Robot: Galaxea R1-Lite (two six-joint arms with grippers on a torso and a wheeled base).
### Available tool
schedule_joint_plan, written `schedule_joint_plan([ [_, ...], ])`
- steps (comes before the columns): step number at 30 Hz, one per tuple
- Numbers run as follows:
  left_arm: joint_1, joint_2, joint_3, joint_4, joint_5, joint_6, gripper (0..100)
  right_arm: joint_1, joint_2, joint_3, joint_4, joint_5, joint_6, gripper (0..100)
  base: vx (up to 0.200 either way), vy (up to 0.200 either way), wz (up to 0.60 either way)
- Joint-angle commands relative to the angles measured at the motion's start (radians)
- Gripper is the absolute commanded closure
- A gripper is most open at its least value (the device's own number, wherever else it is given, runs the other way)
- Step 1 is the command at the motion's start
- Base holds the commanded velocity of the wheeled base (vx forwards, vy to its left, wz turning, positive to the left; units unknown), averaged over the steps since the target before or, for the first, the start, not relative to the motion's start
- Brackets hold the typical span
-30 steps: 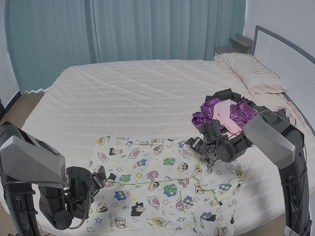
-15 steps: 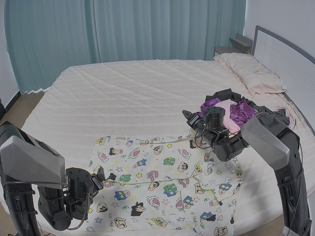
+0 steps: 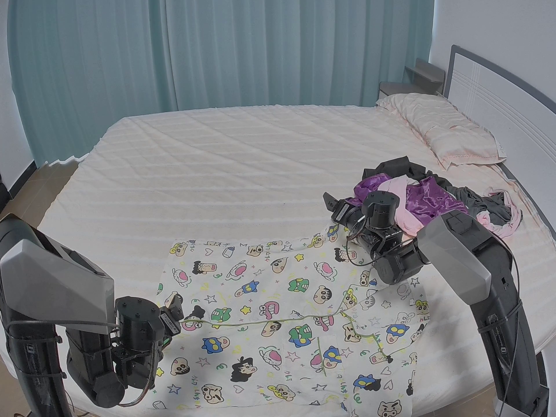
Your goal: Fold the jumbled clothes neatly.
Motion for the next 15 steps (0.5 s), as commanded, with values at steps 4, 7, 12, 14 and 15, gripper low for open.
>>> schedule_joint_plan([
  [4, 0.000, 0.001, 0.002, -0.018, 0.004, 0.000, 0, -0.032, 0.045, -0.154, 0.005, -0.022, -0.013, 0, 0.000, 0.000, 0.00],
  [7, 0.000, 0.000, 0.002, -0.018, 0.004, 0.000, 0, -0.031, 0.013, -0.156, -0.007, -0.021, -0.004, 0, 0.000, 0.000, 0.00],
  [12, 0.000, -0.002, 0.009, -0.018, 0.004, 0.000, 0, -0.037, -0.004, -0.131, -0.009, -0.017, -0.004, 0, 0.000, 0.000, 0.00],
  [14, 0.001, -0.002, 0.009, -0.018, 0.004, 0.000, 0, -0.044, -0.013, -0.119, -0.010, -0.019, -0.001, 0, 0.000, 0.000, 0.00],
  [15, 0.000, -0.002, 0.009, -0.018, 0.004, 0.000, 0, -0.046, -0.025, -0.099, -0.010, -0.021, 0.003, 0, 0.000, 0.000, 0.00],
])
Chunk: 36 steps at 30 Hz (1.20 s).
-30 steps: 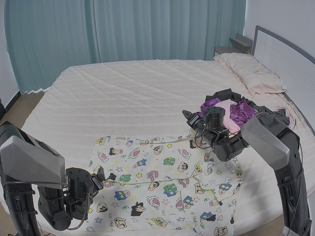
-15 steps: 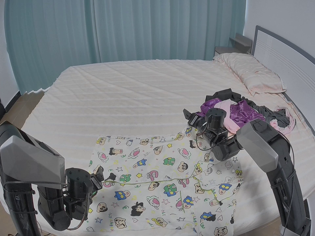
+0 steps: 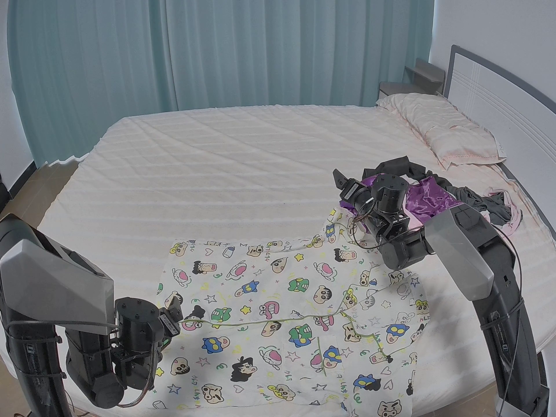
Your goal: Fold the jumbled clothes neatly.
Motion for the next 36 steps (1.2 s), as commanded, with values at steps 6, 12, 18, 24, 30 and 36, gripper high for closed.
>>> schedule_joint_plan([
  [6, 0.000, -0.001, 0.001, -0.018, 0.000, -0.002, 0, 0.023, -0.207, 0.331, 0.000, 0.084, 0.164, 0, 0.000, 0.000, 0.00],
  [12, -0.001, -0.001, 0.000, -0.018, 0.000, -0.002, 0, 0.045, -0.246, 0.460, 0.012, 0.117, 0.180, 0, 0.000, 0.000, 0.00],
  [18, -0.001, -0.001, 0.001, -0.018, 0.002, -0.002, 0, 0.063, -0.192, 0.468, 0.013, 0.120, 0.180, 0, 0.000, 0.000, 0.00],
  [24, -0.003, -0.001, 0.001, -0.018, 0.003, 0.000, 0, 0.066, -0.103, 0.394, 0.079, 0.117, 0.178, 0, 0.000, 0.000, 0.00],
  [30, -0.003, -0.001, 0.006, -0.018, 0.015, -0.002, 0, 0.035, -0.069, 0.297, 0.151, 0.110, 0.180, 0, 0.000, 0.000, 0.00],
  [36, -0.003, -0.001, 0.006, -0.018, 0.015, -0.002, 0, 0.039, -0.034, 0.280, 0.210, 0.108, 0.180, 0, 0.000, 0.000, 0.00],
])
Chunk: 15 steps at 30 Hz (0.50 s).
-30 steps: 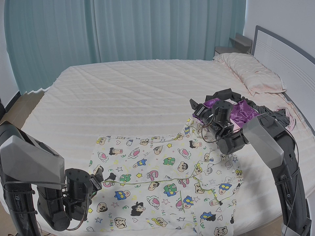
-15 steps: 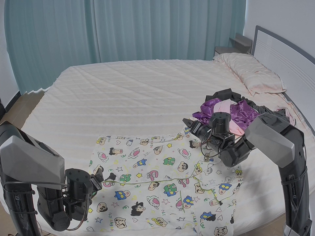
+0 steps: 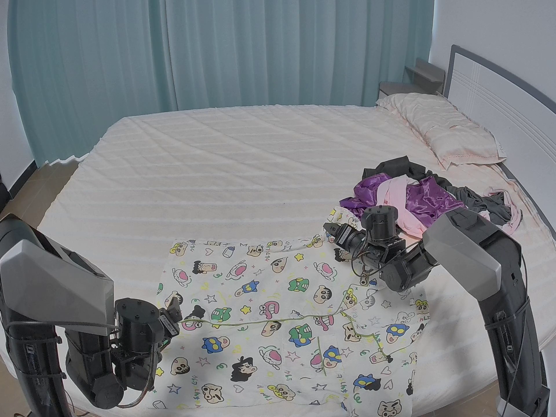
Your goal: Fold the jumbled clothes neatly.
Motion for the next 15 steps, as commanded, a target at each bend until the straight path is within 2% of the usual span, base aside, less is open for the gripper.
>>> schedule_joint_plan([
  [1, 0.000, 0.001, 0.001, -0.018, 0.002, -0.001, 0, 0.003, 0.051, -0.017, 0.013, -0.004, -0.002, 0, 0.000, 0.000, 0.00],
  [12, -0.003, 0.002, 0.001, -0.018, 0.002, -0.001, 0, -0.026, 0.081, -0.157, 0.016, -0.013, 0.000, 0, 0.000, 0.000, 0.00],
  [13, -0.003, 0.002, 0.001, -0.018, 0.003, -0.001, 0, -0.039, 0.097, -0.227, 0.020, -0.047, -0.003, 0, 0.000, 0.000, 0.00],
  [15, -0.003, 0.004, 0.001, -0.018, 0.003, -0.001, 0, -0.050, 0.121, -0.282, 0.034, -0.062, -0.006, 0, 0.000, 0.000, 0.00],
])
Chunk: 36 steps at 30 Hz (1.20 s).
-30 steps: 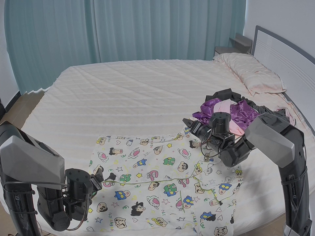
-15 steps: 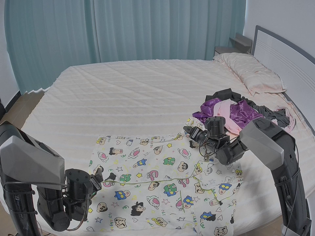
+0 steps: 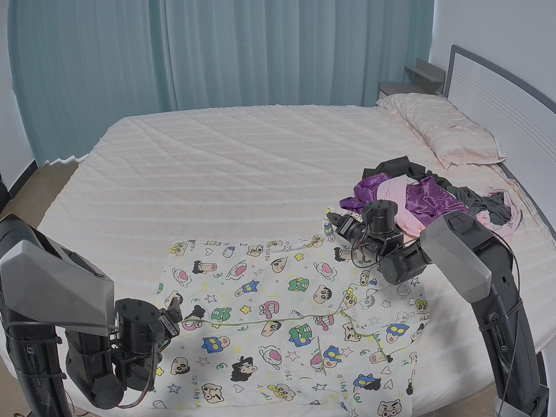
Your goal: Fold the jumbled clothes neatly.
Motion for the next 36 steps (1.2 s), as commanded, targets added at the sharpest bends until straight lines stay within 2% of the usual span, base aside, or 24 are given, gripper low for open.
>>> schedule_joint_plan([
  [1, 0.000, 0.004, 0.000, -0.018, 0.002, -0.001, 0, -0.029, 0.052, -0.143, 0.025, -0.043, -0.006, 0, 0.000, 0.000, 0.00],
  [7, 0.000, 0.004, 0.002, -0.018, 0.005, -0.001, 0, -0.047, 0.107, -0.325, 0.077, -0.127, -0.004, 0, 0.000, 0.000, 0.00],
  [14, 0.000, 0.001, 0.003, -0.018, 0.020, -0.001, 0, -0.055, 0.043, -0.288, 0.079, -0.127, -0.004, 0, 0.000, 0.000, 0.00],
  [17, 0.000, 0.001, 0.009, -0.018, 0.022, -0.001, 0, -0.054, -0.039, -0.150, 0.071, -0.098, 0.003, 0, 0.000, 0.000, 0.00],
  [19, 0.000, 0.001, 0.009, -0.018, 0.022, -0.001, 0, -0.043, -0.077, -0.068, 0.062, -0.052, 0.012, 0, 0.000, 0.000, 0.00],
  [24, 0.000, -0.010, 0.009, -0.018, 0.022, -0.001, 0, -0.004, -0.111, 0.032, 0.045, -0.029, 0.066, 0, 0.000, 0.000, 0.00],
  [31, 0.000, -0.044, 0.009, -0.018, 0.018, 0.001, 0, 0.029, -0.066, 0.064, 0.059, -0.014, 0.065, 0, 0.000, 0.000, 0.00],
  [36, 0.000, -0.052, 0.017, -0.018, 0.018, 0.001, 0, 0.011, -0.020, 0.034, 0.085, -0.014, 0.060, 0, 0.000, 0.000, 0.00],
])
